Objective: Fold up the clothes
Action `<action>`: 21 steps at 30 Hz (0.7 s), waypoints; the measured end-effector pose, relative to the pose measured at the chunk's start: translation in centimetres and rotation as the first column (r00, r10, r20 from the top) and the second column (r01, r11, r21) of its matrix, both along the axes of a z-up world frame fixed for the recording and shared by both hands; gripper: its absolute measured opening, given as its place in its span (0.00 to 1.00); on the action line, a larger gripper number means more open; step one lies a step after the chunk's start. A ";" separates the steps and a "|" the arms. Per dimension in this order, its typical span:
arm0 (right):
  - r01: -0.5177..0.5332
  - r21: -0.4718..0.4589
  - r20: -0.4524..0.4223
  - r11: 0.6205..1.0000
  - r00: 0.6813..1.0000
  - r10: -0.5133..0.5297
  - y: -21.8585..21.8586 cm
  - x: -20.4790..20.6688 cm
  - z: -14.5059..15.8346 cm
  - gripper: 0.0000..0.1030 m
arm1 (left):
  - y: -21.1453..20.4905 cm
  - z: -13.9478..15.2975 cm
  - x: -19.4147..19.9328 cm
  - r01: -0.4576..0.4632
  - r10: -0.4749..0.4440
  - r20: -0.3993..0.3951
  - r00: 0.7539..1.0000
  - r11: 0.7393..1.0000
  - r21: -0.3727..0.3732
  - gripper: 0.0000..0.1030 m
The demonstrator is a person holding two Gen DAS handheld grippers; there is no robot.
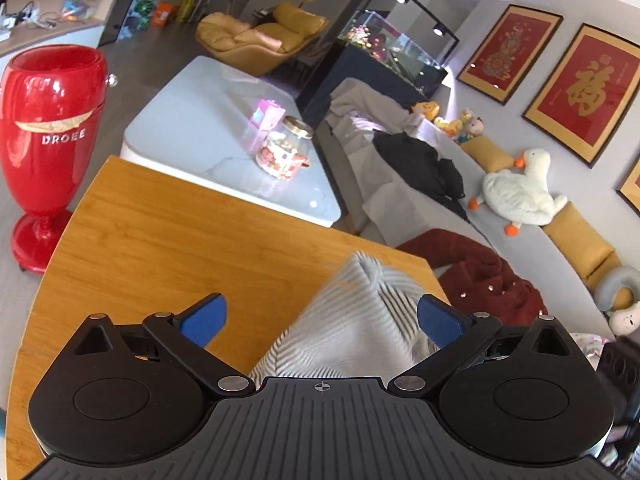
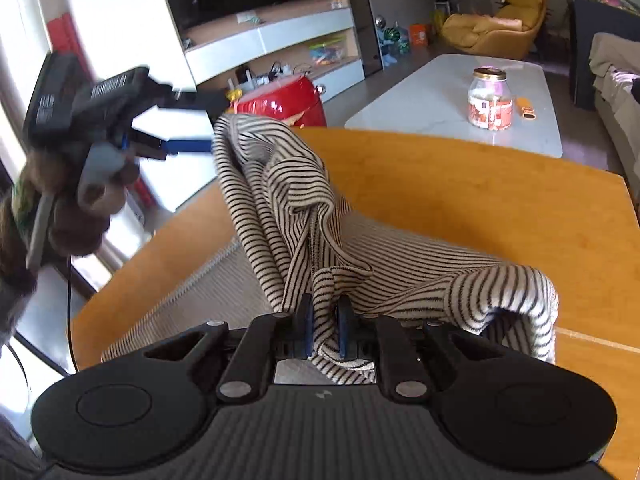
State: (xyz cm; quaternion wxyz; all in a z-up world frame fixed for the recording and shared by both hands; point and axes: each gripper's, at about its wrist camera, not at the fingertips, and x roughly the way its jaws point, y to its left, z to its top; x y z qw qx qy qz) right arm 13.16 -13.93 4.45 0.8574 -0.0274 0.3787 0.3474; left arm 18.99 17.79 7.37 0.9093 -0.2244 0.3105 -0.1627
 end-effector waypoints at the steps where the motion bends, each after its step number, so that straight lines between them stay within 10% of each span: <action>1: -0.009 -0.029 0.008 1.000 1.000 0.009 0.2 -1.0 -0.5 0.12 | -0.4 0.2 -0.2 0.013 -0.013 0.006 1.000 1.000 0.007 1.00; 5: 0.006 0.020 0.002 1.000 1.000 -0.006 -1.3 -2.5 0.1 0.17 | -2.0 0.4 -0.9 0.062 -0.062 0.004 0.998 0.996 0.061 1.00; 8: 0.067 0.106 0.030 0.992 0.997 -0.070 -4.0 -2.7 2.3 0.53 | -3.1 -1.1 -1.7 0.108 -0.101 -0.054 0.993 0.982 0.155 1.00; 14: 0.276 0.114 0.058 0.954 0.957 -0.284 -8.9 -1.7 3.6 0.70 | -4.1 -5.5 -2.9 0.203 -0.125 -0.214 0.969 0.894 0.398 1.00; 17: 0.316 0.104 -0.019 0.943 0.949 -0.316 -9.6 -1.0 1.5 0.70 | -2.8 -5.7 -3.6 0.215 -0.136 -0.246 0.960 0.918 0.333 1.00; 21: 0.331 0.098 -0.096 0.938 0.942 -0.323 -9.1 0.1 -1.4 0.70 | -0.6 -5.2 -3.3 0.195 -0.180 -0.251 0.951 0.980 0.039 1.00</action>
